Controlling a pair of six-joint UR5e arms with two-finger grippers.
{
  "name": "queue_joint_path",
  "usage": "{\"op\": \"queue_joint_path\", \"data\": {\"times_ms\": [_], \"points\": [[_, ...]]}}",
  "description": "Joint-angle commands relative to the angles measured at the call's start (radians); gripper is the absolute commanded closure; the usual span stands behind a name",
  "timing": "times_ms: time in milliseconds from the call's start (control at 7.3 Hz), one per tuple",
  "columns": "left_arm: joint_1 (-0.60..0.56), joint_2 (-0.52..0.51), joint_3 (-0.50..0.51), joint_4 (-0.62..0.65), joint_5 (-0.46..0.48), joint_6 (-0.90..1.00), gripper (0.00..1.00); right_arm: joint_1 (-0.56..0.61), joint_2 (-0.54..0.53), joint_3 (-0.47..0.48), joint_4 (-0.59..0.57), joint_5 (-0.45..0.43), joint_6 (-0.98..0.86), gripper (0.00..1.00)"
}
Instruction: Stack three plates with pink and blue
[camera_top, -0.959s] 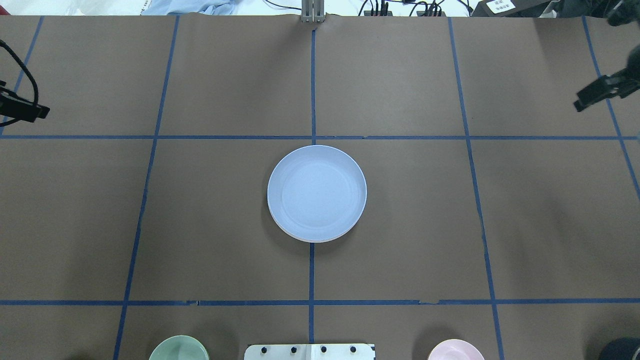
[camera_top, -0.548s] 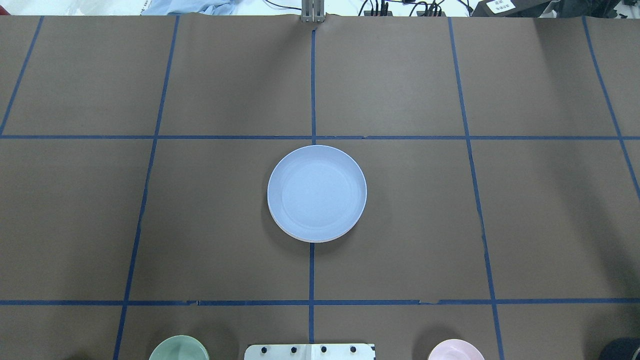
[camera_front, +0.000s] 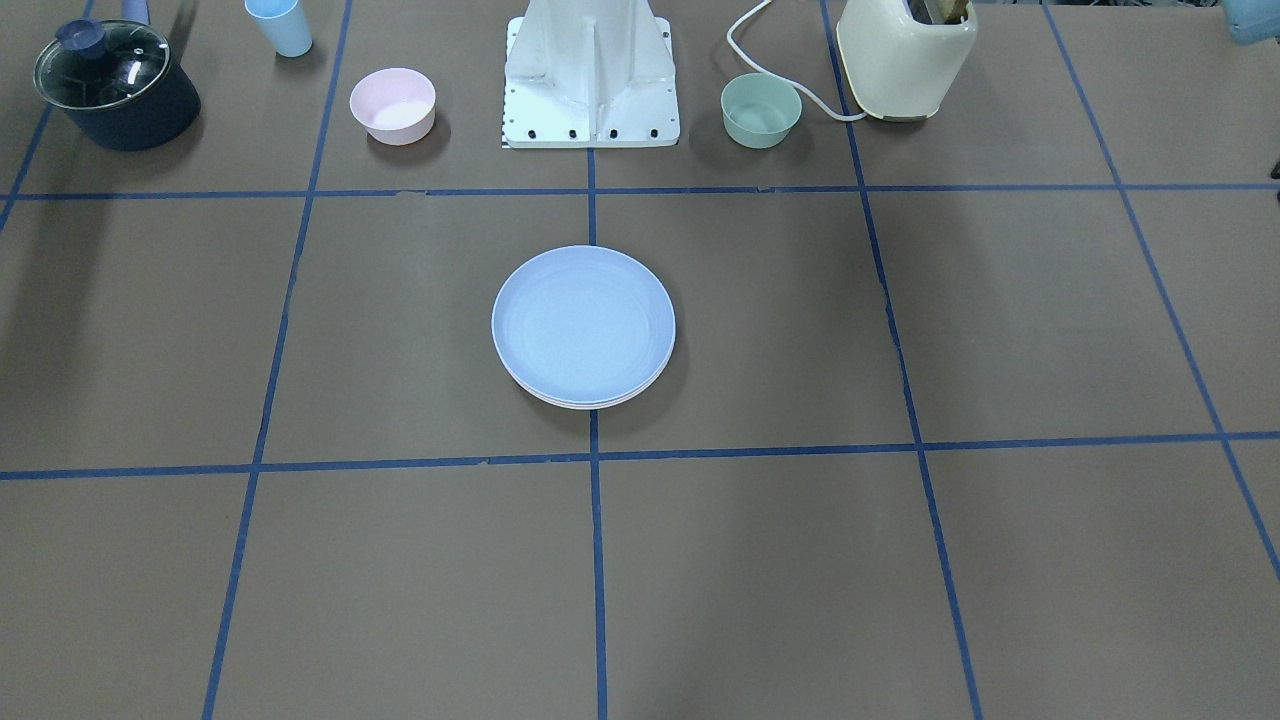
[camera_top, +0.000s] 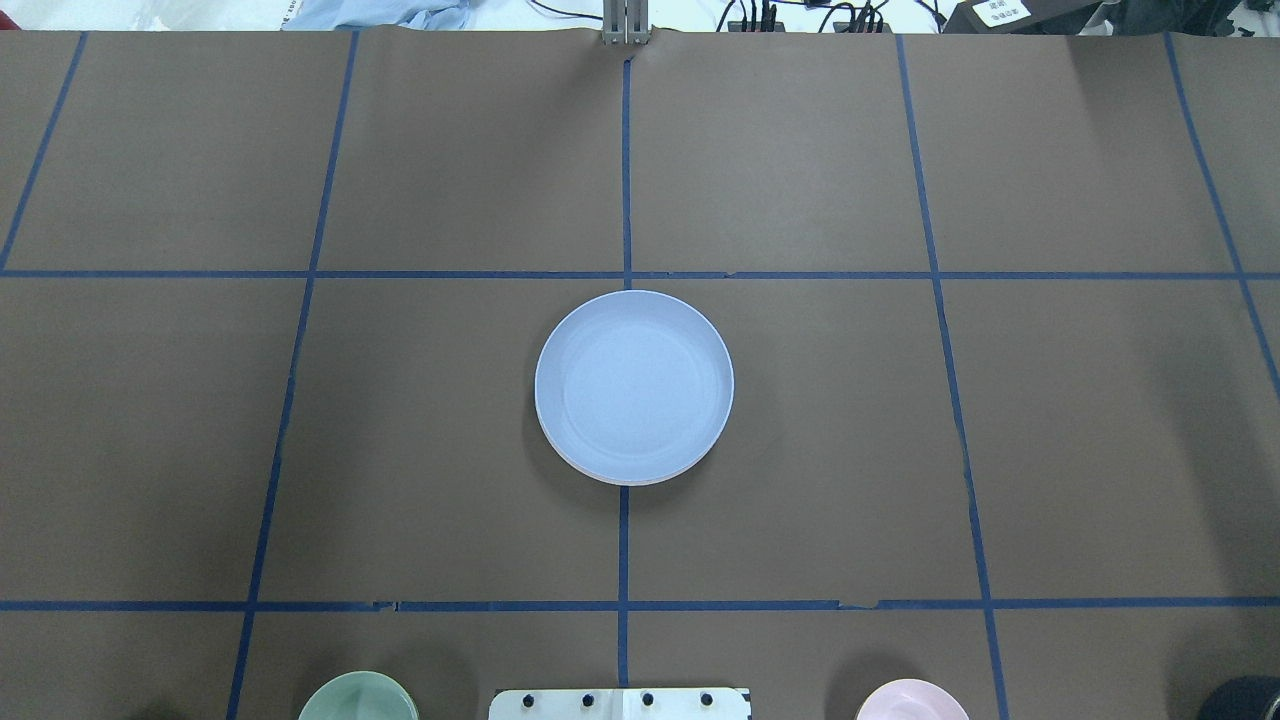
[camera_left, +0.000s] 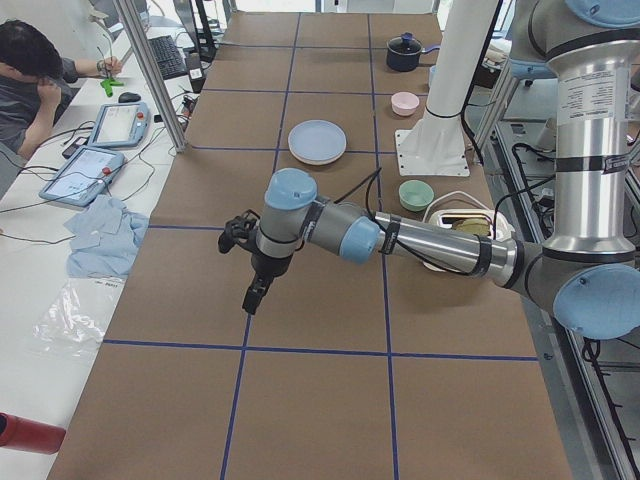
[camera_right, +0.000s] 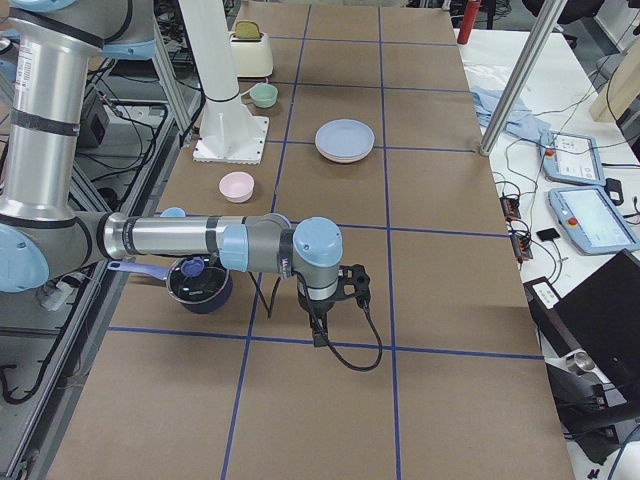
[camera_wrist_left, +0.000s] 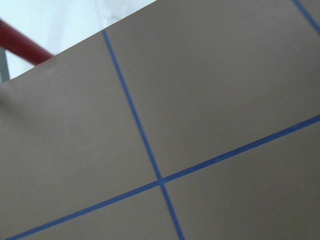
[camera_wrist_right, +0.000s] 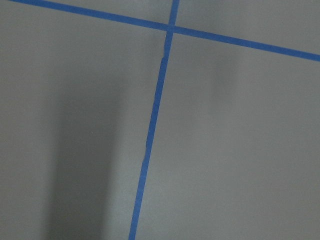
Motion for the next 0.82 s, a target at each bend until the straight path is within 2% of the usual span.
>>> {"op": "queue_joint_path", "data": {"times_ms": [0, 137, 548, 685], "points": [[-0.021, 0.103, 0.050, -0.001, -0.130, 0.006, 0.00, 0.002, -0.003, -0.012, 0.000, 0.002, 0.003, 0.00], [-0.021, 0.146, 0.023, -0.001, -0.170, 0.004, 0.00, 0.002, -0.003, -0.018, 0.000, 0.001, 0.004, 0.00], [-0.022, 0.136, 0.014, 0.007, -0.187, 0.004, 0.00, 0.002, -0.001, -0.017, 0.000, 0.002, 0.004, 0.00], [-0.018, 0.130, 0.004, 0.077, -0.183, 0.007, 0.00, 0.000, -0.001, -0.017, 0.000, 0.002, 0.004, 0.00]]}}
